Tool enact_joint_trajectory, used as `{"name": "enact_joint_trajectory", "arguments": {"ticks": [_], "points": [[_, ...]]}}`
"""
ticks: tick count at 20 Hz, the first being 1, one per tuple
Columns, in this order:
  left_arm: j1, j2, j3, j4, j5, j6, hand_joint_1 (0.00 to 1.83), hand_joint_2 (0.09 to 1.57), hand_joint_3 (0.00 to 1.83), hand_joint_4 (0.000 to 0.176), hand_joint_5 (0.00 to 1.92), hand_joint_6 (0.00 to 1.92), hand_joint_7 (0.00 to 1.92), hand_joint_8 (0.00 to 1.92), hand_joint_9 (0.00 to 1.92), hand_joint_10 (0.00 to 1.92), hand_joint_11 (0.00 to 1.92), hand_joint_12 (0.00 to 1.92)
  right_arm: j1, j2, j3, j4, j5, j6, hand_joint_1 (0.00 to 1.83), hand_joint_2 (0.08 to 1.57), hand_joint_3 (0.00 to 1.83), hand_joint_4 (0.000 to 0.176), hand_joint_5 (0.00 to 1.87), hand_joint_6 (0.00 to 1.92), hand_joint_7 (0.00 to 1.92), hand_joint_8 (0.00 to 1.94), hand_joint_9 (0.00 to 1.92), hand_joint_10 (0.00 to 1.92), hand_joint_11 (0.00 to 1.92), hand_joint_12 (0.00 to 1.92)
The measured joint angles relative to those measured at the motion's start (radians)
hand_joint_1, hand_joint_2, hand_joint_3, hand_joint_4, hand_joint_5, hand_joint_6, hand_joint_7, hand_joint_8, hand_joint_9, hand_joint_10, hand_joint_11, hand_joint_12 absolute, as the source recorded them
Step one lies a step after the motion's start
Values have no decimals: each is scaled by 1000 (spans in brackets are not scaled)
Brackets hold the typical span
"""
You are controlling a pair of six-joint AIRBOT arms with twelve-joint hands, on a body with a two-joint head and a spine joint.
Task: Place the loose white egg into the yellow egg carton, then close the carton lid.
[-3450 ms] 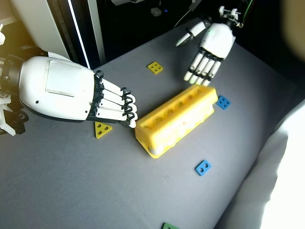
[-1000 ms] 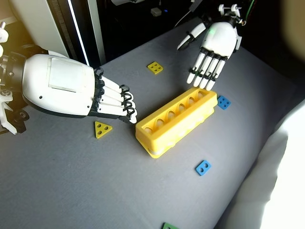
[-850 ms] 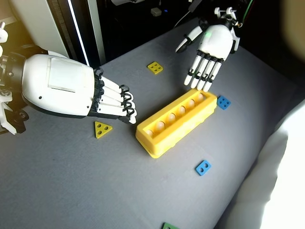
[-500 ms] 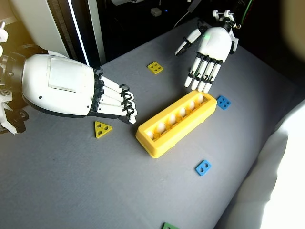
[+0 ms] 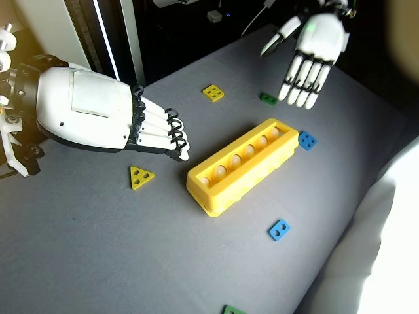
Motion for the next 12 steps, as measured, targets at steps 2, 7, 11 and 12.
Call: {"name": "enact_joint_trajectory", "arguments": {"ticks": [2, 7, 11, 12], "points": [[-17, 25, 12, 37, -55, -6, 0, 1145, 0, 0, 0, 0, 0, 0, 0, 0, 0, 0, 1, 0, 0, -5, 1, 0, 0, 1571, 32, 0, 317, 2, 295, 1, 222, 1, 0, 591], [-24, 49, 10, 133, -113, -12, 0, 1148, 0, 0, 0, 0, 0, 0, 0, 0, 0, 0, 1, 0, 0, -7, 2, 0, 0, 1571, 28, 0, 312, 2, 302, 2, 234, 5, 0, 619], [-24, 53, 5, 130, -105, -1, 0, 1140, 0, 0, 0, 0, 0, 0, 0, 0, 0, 0, 1, 0, -1, -22, 3, 0, 0, 1571, 30, 0, 308, 0, 292, 0, 229, 0, 0, 634], [-24, 55, -5, 132, -101, 1, 0, 1140, 0, 0, 0, 0, 0, 0, 0, 0, 0, 0, 1, 0, -2, -29, 3, 0, 0, 1571, 30, 0, 308, 0, 292, 0, 229, 0, 0, 634]]}}
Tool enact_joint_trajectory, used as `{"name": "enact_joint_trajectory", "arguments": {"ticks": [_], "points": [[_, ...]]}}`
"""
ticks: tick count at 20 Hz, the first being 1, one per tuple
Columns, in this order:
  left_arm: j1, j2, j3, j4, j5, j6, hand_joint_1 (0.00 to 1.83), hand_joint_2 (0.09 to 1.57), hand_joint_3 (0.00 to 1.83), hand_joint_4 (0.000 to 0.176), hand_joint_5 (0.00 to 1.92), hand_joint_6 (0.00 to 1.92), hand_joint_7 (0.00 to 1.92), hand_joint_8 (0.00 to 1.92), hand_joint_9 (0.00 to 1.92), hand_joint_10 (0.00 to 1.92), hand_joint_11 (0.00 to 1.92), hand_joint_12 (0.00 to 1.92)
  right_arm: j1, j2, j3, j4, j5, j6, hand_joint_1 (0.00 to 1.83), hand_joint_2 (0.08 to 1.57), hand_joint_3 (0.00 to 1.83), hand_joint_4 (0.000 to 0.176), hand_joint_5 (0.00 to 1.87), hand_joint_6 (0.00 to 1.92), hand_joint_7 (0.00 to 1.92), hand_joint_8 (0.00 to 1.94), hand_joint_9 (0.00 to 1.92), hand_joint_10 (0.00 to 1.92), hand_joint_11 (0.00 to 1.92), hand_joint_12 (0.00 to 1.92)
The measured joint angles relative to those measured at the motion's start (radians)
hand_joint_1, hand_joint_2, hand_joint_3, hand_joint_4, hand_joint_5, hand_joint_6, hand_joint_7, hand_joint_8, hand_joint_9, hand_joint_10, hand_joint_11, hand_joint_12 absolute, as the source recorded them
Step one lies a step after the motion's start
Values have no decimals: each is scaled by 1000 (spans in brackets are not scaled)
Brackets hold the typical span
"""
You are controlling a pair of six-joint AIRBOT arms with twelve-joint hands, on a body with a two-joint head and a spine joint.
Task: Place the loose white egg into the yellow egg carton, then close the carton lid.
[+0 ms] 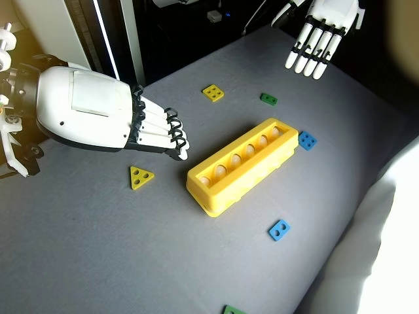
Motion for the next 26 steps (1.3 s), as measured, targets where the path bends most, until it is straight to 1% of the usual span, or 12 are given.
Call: {"name": "enact_joint_trajectory", "arguments": {"ticks": [4, 6, 7, 9, 10, 11, 12, 13, 16, 18, 21, 26], "points": [[0, 0, -41, -2, 6, 6, 0, 1144, 0, 0, 0, 0, 0, 0, 0, 0, 0, 0, 0, 0, -1, -1, 2, 0, 0, 1571, 27, 0, 327, 2, 303, 0, 237, 0, 0, 673], [0, 1, -64, 3, 17, 6, 0, 1143, 0, 0, 0, 0, 0, 0, 0, 0, 0, 0, 0, 0, -1, 0, 2, 0, 0, 1571, 17, 0, 321, 2, 298, 1, 233, 1, 0, 634], [0, 1, -78, 10, 25, 21, 0, 1143, 0, 0, 0, 0, 0, 0, 0, 0, 0, 0, 0, 0, -1, 0, 2, 0, 0, 1571, 17, 0, 321, 2, 298, 1, 233, 1, 0, 634], [-14, 0, -101, 55, 58, 21, 0, 1145, 0, 0, 0, 0, 0, 0, 0, 0, 0, 0, 0, 0, -1, -1, 3, 0, 0, 1571, 18, 0, 322, 3, 305, 5, 237, 3, 0, 630], [-13, -1, -101, 36, 71, 31, 0, 1150, 0, 0, 0, 0, 0, 0, 0, 0, 0, 0, 0, 0, -1, 0, 3, 0, 0, 1571, 24, 0, 317, 0, 297, 1, 229, 1, 0, 613], [-2, -1, -99, -8, 77, 78, 0, 1150, 0, 0, 0, 0, 0, 0, 0, 0, 0, 0, 0, 0, -1, -1, 3, 0, 0, 1571, 24, 0, 317, 0, 297, 1, 229, 1, 0, 613], [2, -1, -100, -63, 90, 103, 0, 1147, 0, 0, 0, 0, 0, 0, 0, 0, 0, 0, 0, 0, -1, -1, 3, 0, 0, 1571, 22, 0, 317, 0, 298, 0, 230, 1, 0, 624], [2, -1, -103, -76, 97, 110, 0, 1141, 0, 0, 0, 0, 0, 0, 0, 0, 0, 0, 0, 0, -1, 0, 3, 0, 0, 1571, 22, 0, 315, 0, 295, 0, 227, 0, 0, 623], [14, 0, -119, -56, 110, 119, 0, 1138, 0, 0, 0, 0, 0, 0, 0, 0, 0, 0, 0, 0, -1, -1, 6, 0, 0, 1569, 20, 0, 320, 3, 299, 3, 232, 3, 0, 635], [26, 0, -123, -59, 114, 114, 0, 1137, 0, 0, 0, 0, 0, 0, 0, 0, 0, 0, 0, 0, -1, -1, 8, 0, 0, 1571, 22, 0, 318, 1, 300, 2, 231, 2, 0, 630], [26, 2, -127, -60, 119, 114, 0, 1130, 0, 0, 0, 0, 0, 0, 0, 0, 0, 0, 0, 0, -2, 0, 13, 0, 0, 1571, 22, 0, 332, 5, 313, 3, 240, 4, 0, 652], [26, 2, -129, -60, 119, 102, 0, 1134, 0, 0, 0, 0, 0, 0, 0, 0, 0, 0, 3, 0, -3, -2, 17, 0, 0, 1571, 18, 0, 323, 0, 303, 1, 233, 1, 0, 634]]}}
